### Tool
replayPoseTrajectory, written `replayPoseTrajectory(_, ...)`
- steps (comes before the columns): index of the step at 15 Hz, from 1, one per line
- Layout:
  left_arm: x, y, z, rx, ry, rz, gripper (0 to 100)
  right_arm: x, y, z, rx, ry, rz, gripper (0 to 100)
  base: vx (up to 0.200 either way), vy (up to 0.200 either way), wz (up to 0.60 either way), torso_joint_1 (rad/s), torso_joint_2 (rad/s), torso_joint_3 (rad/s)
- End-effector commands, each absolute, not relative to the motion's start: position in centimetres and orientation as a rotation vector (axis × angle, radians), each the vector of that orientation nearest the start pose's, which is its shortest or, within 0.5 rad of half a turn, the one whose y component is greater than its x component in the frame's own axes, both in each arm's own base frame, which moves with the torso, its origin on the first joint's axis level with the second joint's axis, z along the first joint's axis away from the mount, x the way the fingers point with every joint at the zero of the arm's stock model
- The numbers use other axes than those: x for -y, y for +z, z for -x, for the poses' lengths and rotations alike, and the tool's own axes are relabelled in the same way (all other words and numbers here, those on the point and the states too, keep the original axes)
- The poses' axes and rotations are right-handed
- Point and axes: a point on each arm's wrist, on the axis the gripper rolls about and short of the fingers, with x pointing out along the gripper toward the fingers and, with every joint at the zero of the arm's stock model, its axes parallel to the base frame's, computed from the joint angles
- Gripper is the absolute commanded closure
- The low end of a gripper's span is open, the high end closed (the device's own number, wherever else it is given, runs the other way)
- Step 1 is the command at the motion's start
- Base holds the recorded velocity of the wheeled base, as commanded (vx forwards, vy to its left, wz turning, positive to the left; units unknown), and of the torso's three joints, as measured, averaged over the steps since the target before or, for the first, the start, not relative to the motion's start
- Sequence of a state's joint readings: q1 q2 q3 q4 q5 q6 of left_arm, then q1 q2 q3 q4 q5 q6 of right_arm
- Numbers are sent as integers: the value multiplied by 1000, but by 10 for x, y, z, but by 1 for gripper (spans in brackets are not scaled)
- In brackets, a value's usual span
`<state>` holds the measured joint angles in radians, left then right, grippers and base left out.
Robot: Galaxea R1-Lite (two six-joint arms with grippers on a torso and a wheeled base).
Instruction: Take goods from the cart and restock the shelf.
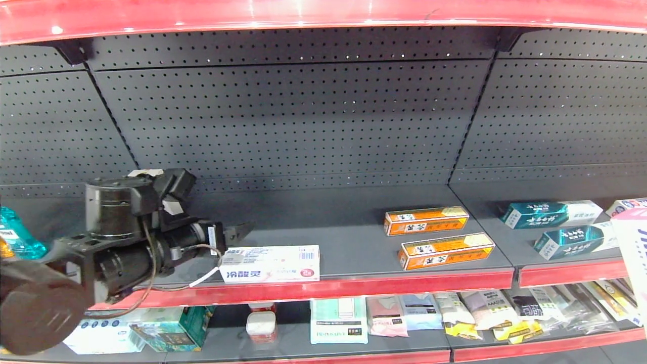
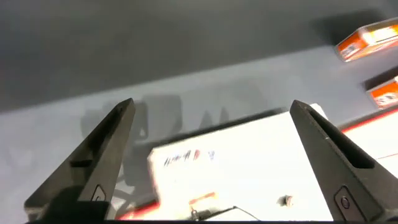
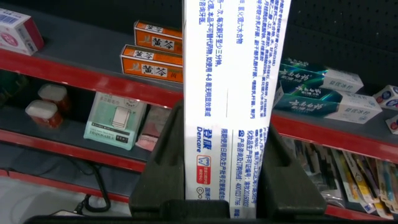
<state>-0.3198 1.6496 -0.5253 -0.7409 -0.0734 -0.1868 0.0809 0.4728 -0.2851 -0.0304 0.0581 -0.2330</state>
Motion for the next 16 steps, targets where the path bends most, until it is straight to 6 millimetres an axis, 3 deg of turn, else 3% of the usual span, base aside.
replayPoseTrajectory(1,66,158,-209,-323,-339,149,0,-3,162,-21,-152,160,234,100,0,0,0,0,0,0)
replayPoseTrajectory(2,55,161,-175,-281,-338,135,0,-3,159,-23,-173,162,232,100,0,0,0,0,0,0)
replayPoseTrajectory(6,37,160,-114,-190,-359,15,0,-3,151,-29,-237,157,219,100,0,0,0,0,0,0)
replayPoseTrajectory(10,11,172,-31,-273,-345,-50,0,-4,152,-34,-257,153,224,100,0,0,0,0,0,0)
replayPoseTrajectory(12,3,167,-8,-234,-314,-55,0,-4,150,-33,-259,154,230,100,0,0,0,0,0,0)
replayPoseTrajectory(16,-8,168,16,-183,-172,-110,0,-4,152,-33,-249,158,268,100,0,0,0,0,0,0)
